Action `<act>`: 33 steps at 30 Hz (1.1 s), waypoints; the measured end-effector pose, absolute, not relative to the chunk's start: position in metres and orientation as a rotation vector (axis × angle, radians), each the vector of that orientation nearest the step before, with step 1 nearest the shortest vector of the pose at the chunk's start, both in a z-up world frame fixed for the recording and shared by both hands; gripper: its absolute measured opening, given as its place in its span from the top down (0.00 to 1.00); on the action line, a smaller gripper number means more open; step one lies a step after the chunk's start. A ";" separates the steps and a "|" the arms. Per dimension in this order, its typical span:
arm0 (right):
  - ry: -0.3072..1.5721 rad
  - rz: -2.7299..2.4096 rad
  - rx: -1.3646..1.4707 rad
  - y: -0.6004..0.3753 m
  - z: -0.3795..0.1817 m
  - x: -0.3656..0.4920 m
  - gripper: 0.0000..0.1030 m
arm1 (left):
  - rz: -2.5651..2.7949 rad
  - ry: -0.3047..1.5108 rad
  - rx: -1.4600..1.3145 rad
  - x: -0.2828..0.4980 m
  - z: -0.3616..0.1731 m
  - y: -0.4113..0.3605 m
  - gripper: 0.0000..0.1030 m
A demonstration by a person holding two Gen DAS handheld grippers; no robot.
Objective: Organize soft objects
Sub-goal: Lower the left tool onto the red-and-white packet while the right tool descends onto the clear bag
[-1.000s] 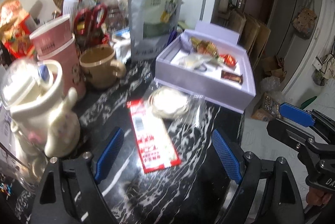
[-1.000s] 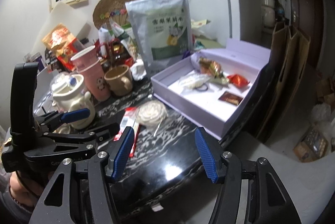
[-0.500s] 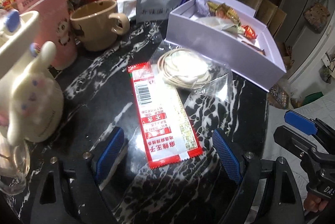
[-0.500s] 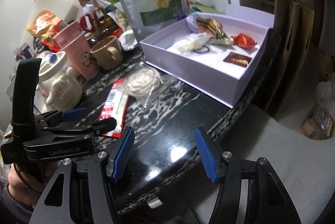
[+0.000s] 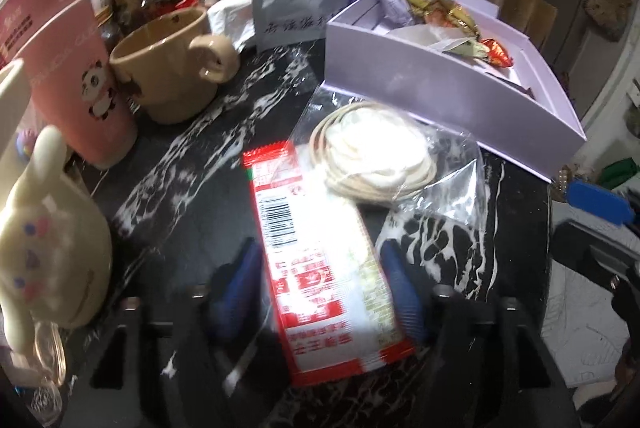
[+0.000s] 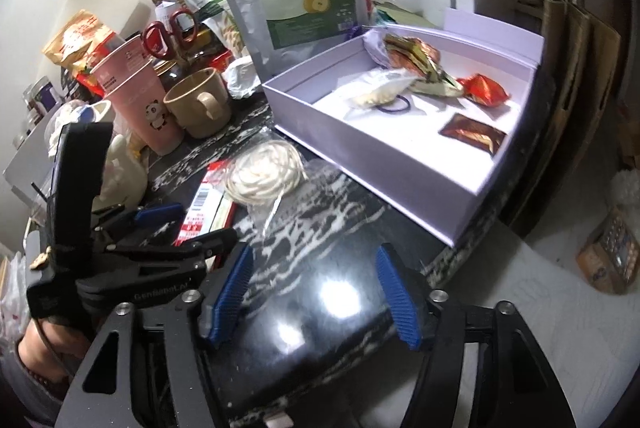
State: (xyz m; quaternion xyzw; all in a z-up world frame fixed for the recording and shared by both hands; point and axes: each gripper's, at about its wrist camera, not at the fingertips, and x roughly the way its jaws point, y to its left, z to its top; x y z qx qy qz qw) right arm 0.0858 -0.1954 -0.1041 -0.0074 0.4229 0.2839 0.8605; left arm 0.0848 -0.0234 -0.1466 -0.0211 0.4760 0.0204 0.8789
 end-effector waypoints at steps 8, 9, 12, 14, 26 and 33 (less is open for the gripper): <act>0.914 0.675 -0.066 -0.169 -0.110 0.114 0.32 | 0.024 1.011 -0.094 0.087 -0.143 -0.002 0.50; 0.915 0.677 -0.080 -0.167 -0.110 0.117 0.31 | 0.024 1.014 -0.100 0.083 -0.142 0.000 0.50; 0.914 0.697 -0.112 -0.157 -0.111 0.125 0.28 | 0.023 1.021 -0.117 0.076 -0.142 0.003 0.50; 0.910 0.716 -0.131 -0.150 -0.112 0.130 0.22 | 0.032 1.020 -0.125 0.073 -0.142 0.005 0.50; 0.912 0.800 -0.235 -0.110 -0.125 0.148 0.31 | 0.059 1.004 -0.167 0.068 -0.142 0.020 0.50; 0.919 0.770 -0.252 -0.118 -0.130 0.141 0.64 | 0.072 1.005 -0.167 0.063 -0.142 0.020 0.50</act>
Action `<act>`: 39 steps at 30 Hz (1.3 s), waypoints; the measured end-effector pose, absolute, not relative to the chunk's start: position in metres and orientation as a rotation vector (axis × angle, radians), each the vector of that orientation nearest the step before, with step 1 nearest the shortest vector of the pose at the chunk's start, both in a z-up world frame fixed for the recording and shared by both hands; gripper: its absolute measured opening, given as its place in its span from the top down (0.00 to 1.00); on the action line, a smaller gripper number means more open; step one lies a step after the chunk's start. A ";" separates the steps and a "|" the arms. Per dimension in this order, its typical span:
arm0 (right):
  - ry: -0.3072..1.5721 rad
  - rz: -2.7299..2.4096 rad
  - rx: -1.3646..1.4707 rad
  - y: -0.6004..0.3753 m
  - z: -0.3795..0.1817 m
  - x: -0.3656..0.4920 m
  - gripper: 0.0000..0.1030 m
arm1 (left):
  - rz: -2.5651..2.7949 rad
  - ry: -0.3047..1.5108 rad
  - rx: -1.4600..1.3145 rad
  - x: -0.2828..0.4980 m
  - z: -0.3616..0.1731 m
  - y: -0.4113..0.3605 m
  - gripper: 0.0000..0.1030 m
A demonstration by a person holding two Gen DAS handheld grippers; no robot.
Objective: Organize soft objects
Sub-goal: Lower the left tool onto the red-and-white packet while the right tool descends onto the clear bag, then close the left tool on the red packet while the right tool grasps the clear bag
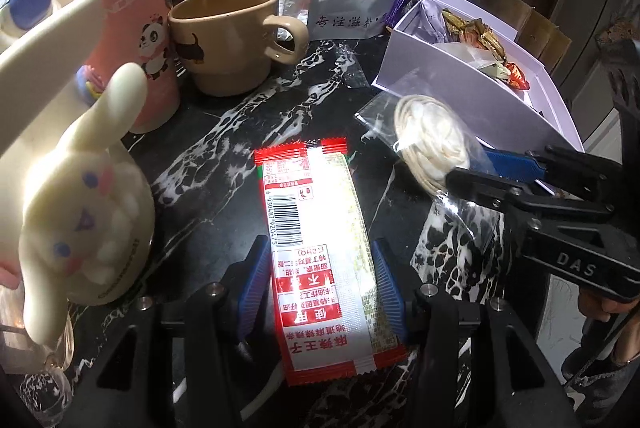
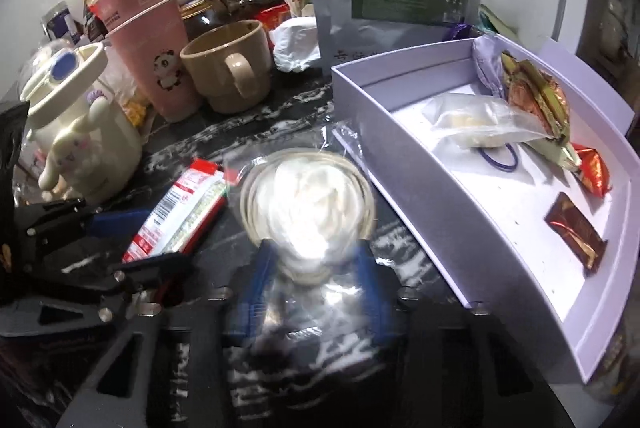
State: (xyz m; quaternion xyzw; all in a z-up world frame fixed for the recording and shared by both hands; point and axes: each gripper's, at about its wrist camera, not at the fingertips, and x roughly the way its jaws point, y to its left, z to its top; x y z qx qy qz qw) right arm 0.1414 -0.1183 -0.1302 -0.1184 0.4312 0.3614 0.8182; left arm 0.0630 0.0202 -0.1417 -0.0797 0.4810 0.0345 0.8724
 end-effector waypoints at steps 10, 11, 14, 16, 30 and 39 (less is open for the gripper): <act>0.934 0.745 -0.224 -0.151 -0.127 0.106 0.71 | 0.057 1.011 -0.171 0.047 -0.142 0.007 0.50; 0.939 0.740 -0.216 -0.155 -0.127 0.103 0.71 | 0.057 1.010 -0.171 0.045 -0.142 0.006 0.50; 0.952 0.715 -0.198 -0.167 -0.127 0.093 0.71 | 0.051 1.011 -0.167 0.039 -0.142 0.000 0.50; 0.955 0.697 -0.197 -0.173 -0.128 0.087 0.71 | 0.040 1.015 -0.168 0.036 -0.142 -0.005 0.50; 0.950 0.659 -0.157 -0.191 -0.125 0.063 0.22 | 0.024 1.021 -0.177 0.020 -0.142 -0.014 0.50; 0.957 0.675 -0.187 -0.173 -0.131 0.083 0.16 | 0.025 1.016 -0.206 0.018 -0.140 -0.010 0.50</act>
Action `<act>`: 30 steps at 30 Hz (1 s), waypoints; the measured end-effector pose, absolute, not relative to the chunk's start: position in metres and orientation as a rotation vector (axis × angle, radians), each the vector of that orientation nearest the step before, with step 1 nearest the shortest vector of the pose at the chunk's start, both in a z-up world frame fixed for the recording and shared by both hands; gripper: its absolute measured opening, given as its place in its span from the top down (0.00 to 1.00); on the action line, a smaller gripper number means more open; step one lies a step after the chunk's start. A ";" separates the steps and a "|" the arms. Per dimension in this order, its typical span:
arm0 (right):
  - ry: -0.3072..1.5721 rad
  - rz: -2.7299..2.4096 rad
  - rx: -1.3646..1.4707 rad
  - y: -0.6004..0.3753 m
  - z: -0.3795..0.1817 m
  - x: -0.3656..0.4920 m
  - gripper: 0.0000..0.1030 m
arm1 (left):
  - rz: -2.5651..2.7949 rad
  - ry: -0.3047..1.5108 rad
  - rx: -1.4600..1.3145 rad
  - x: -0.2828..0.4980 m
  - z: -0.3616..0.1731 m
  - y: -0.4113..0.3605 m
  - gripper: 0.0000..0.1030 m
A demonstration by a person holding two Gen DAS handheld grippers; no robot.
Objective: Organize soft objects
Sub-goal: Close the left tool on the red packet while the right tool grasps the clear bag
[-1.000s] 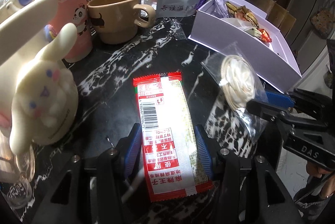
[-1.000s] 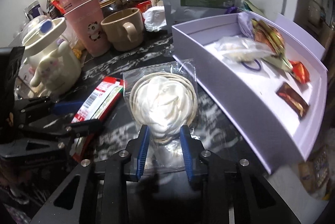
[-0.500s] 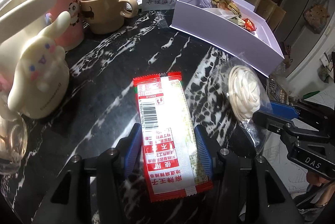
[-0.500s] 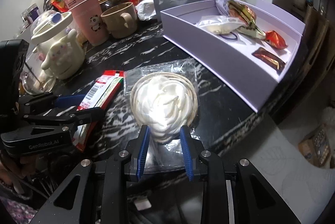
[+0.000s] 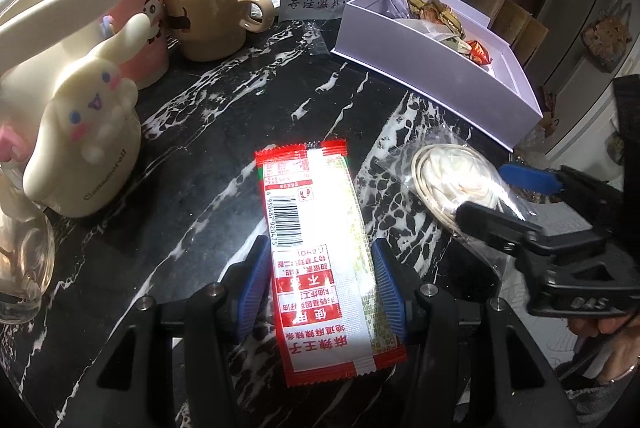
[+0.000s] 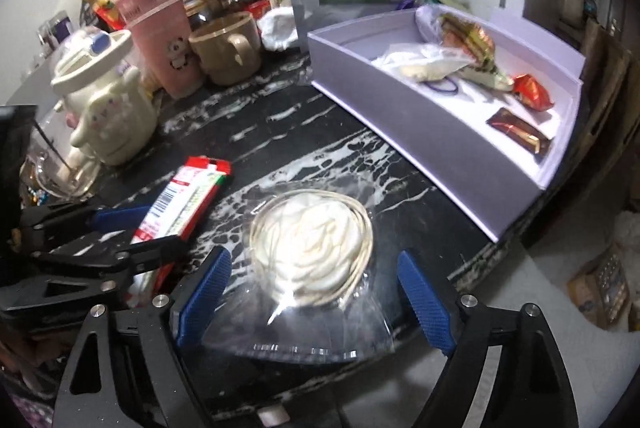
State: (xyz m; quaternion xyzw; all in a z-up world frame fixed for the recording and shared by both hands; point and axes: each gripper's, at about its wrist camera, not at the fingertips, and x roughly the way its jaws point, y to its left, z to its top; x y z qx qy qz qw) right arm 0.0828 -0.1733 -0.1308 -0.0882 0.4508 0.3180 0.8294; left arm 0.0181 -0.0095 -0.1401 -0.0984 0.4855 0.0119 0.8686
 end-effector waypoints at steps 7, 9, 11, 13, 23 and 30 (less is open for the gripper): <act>0.977 0.668 -0.232 -0.162 -0.141 0.090 0.16 | 0.041 1.000 -0.203 0.017 -0.135 -0.005 0.50; 0.986 0.672 -0.235 -0.161 -0.145 0.090 0.16 | 0.045 1.006 -0.191 0.019 -0.137 -0.005 0.50; 0.978 0.671 -0.247 -0.159 -0.147 0.089 0.16 | 0.050 1.034 -0.187 0.023 -0.143 -0.004 0.51; 0.972 0.665 -0.266 -0.157 -0.148 0.087 0.16 | 0.061 1.036 -0.160 0.025 -0.145 -0.006 0.50; 0.958 0.656 -0.323 -0.150 -0.150 0.086 0.13 | 0.083 1.037 -0.077 0.043 -0.148 -0.015 0.46; 0.933 0.648 -0.357 -0.149 -0.147 0.082 0.39 | 0.059 0.995 -0.079 0.041 -0.147 -0.010 0.54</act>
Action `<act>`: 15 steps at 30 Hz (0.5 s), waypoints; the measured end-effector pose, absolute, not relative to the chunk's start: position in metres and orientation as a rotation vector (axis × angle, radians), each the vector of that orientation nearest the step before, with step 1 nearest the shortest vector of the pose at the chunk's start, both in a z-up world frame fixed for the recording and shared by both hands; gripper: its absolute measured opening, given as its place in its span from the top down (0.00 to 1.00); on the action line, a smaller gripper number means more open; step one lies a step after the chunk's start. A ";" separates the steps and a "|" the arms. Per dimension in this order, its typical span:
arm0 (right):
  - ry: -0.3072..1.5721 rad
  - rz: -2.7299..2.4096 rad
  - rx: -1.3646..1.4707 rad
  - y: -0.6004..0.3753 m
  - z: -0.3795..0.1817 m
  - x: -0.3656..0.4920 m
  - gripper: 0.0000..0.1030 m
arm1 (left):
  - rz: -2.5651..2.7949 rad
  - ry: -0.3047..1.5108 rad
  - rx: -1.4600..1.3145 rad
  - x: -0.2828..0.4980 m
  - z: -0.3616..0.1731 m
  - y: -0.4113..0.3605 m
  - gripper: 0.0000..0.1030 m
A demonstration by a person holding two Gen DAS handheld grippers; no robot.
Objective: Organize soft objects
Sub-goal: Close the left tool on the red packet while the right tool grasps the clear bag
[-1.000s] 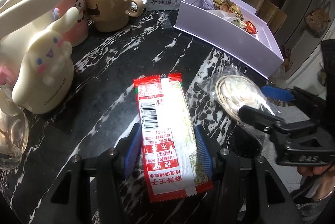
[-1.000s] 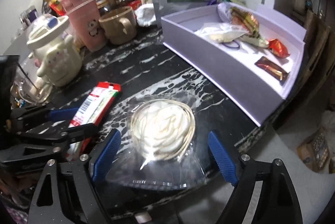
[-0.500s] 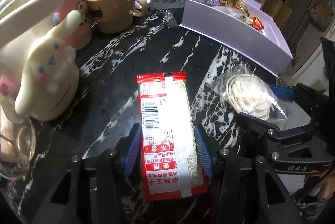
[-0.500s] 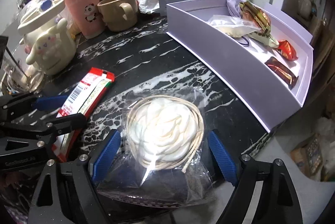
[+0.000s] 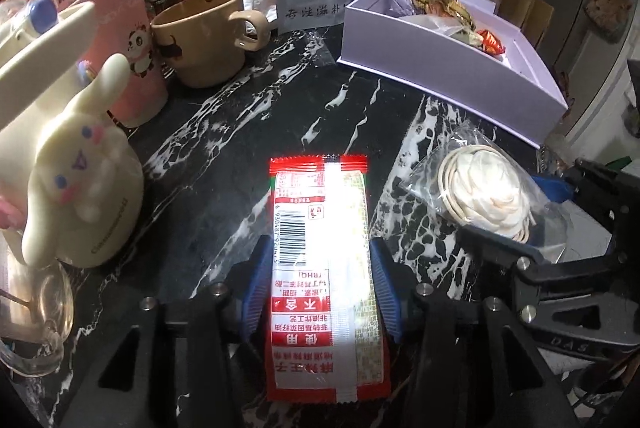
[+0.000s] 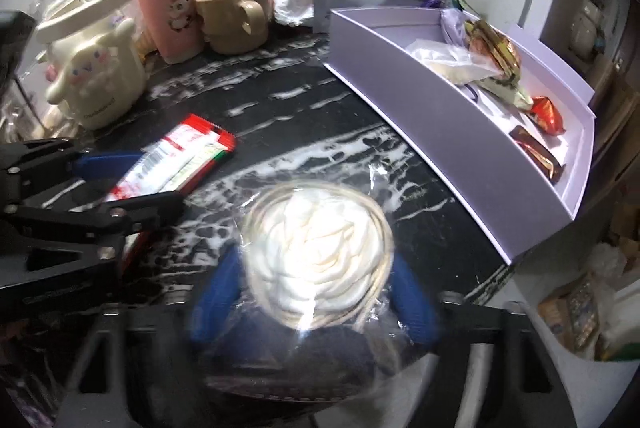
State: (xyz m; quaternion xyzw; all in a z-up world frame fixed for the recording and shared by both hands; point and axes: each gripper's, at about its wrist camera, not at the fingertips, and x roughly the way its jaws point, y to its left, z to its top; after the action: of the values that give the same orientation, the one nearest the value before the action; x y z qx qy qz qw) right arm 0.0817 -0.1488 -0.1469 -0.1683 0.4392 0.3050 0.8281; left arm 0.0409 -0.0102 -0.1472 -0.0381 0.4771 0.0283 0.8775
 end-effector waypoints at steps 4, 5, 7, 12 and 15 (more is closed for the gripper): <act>0.923 0.652 -0.345 -0.149 -0.145 0.079 0.54 | 0.041 0.985 -0.116 0.037 -0.146 -0.007 0.55; 0.922 0.653 -0.336 -0.149 -0.145 0.079 0.55 | 0.028 0.988 -0.127 0.036 -0.145 -0.008 0.55; 0.924 0.656 -0.314 -0.152 -0.145 0.078 0.56 | 0.012 0.989 -0.143 0.033 -0.144 -0.009 0.55; 0.929 0.647 -0.234 -0.162 -0.139 0.073 0.56 | -0.004 0.971 -0.160 0.025 -0.136 -0.011 0.55; 0.927 0.650 -0.205 -0.166 -0.134 0.068 0.56 | -0.013 0.952 -0.158 0.021 -0.127 -0.013 0.55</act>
State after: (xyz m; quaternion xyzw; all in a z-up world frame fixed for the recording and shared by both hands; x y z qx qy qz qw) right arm 0.0681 -0.1658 -0.1345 -0.0972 0.4384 0.3075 0.8389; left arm 0.0208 -0.0131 -0.1270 -0.0759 0.4579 -0.0062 0.8857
